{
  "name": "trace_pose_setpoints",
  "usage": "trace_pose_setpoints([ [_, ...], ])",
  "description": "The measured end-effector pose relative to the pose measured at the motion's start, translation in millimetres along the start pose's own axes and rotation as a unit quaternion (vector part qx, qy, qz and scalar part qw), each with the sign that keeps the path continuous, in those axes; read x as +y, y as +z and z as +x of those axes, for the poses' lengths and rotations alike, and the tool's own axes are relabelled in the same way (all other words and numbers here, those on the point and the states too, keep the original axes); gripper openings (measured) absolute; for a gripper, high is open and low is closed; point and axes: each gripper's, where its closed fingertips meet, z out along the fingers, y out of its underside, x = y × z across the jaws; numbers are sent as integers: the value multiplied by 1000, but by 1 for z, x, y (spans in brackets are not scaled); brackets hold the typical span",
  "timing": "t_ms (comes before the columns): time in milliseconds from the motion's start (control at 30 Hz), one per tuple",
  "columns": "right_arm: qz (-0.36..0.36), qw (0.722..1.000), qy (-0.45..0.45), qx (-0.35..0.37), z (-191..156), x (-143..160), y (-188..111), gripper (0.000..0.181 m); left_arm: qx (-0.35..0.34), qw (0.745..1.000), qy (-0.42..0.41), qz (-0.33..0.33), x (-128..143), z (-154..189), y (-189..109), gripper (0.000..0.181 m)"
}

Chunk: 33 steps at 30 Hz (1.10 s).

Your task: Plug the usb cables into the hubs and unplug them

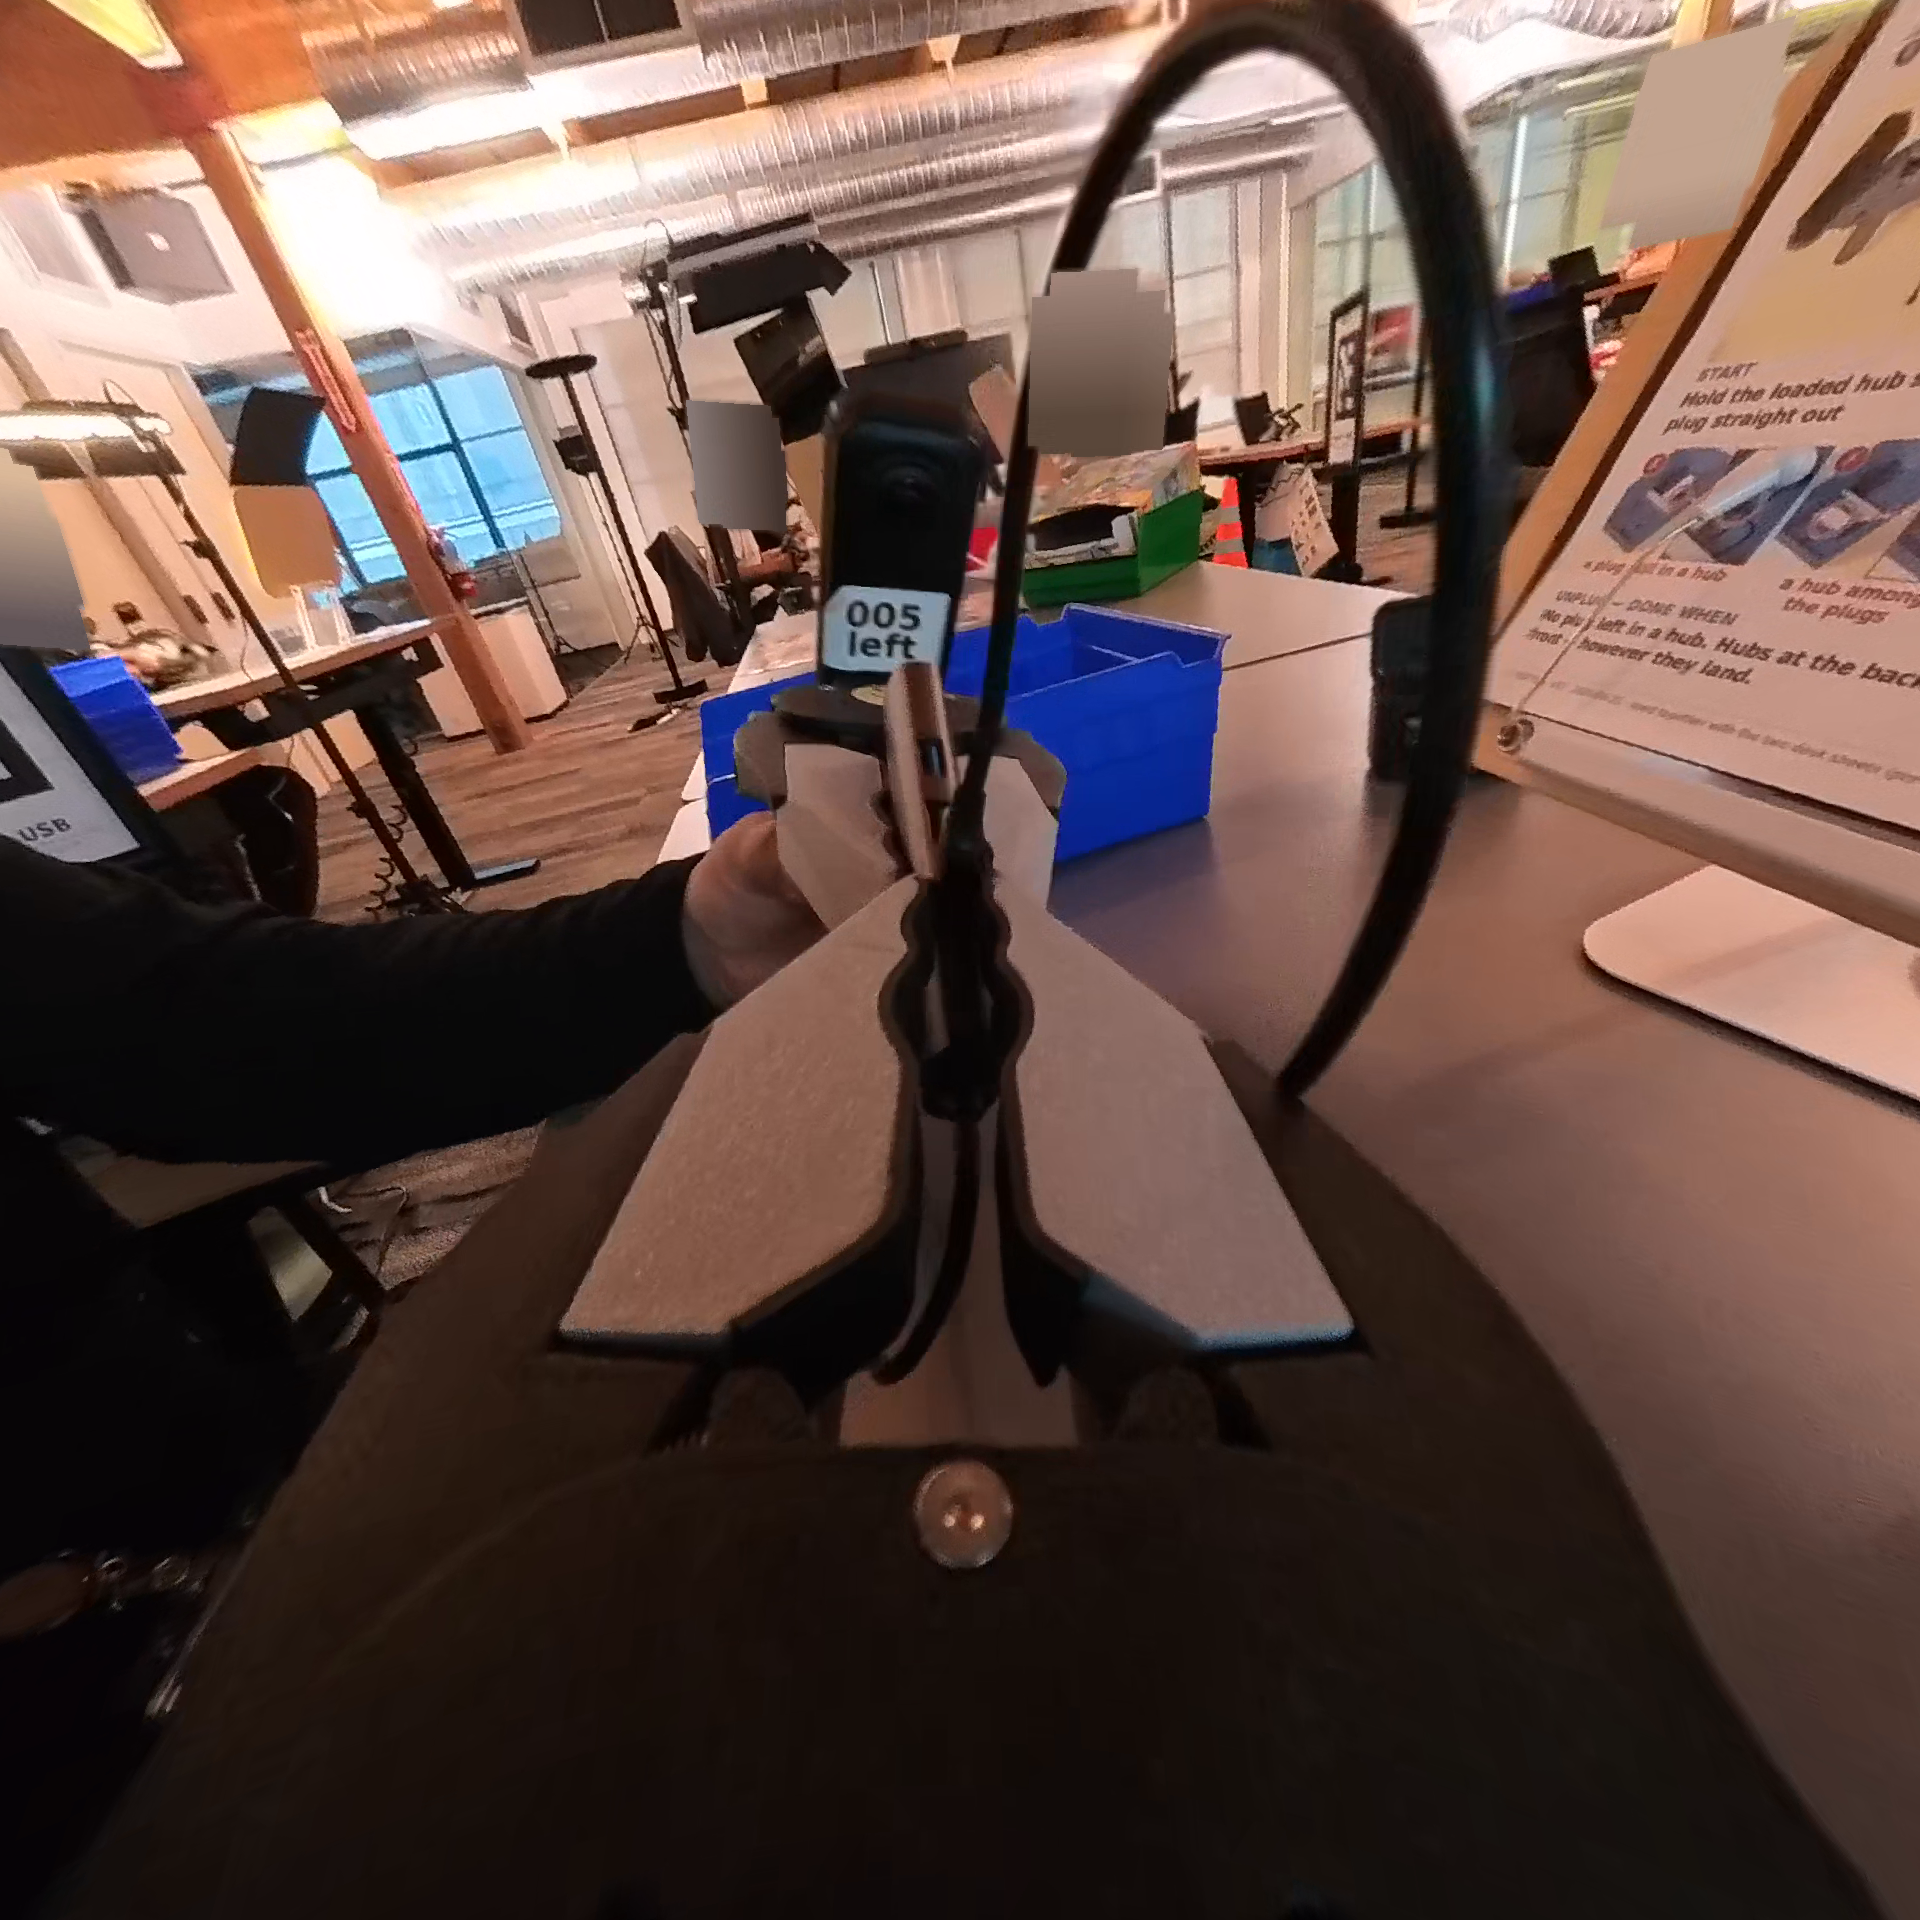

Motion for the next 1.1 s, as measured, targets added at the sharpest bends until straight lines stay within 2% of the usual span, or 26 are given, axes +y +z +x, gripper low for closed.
trace_pose_setpoints([
  [233,25,999,25,-3,2,-2,1,3,-11,1000,-9,2,0,-3,-1,16],
  [500,114,988,100,-6,9,-14,3,2,-9,998,-38,53,-13,-5,-1,16],
  [900,175,977,120,-9,8,-24,0,1,-5,996,-37,81,-23,-2,-1,16],
  [1033,220,961,162,-36,8,-29,-1,3,-6,996,-32,86,-25,0,-1,16],
  [1100,214,963,158,-34,7,-28,1,3,-3,996,-36,85,-24,0,-3,16],
])
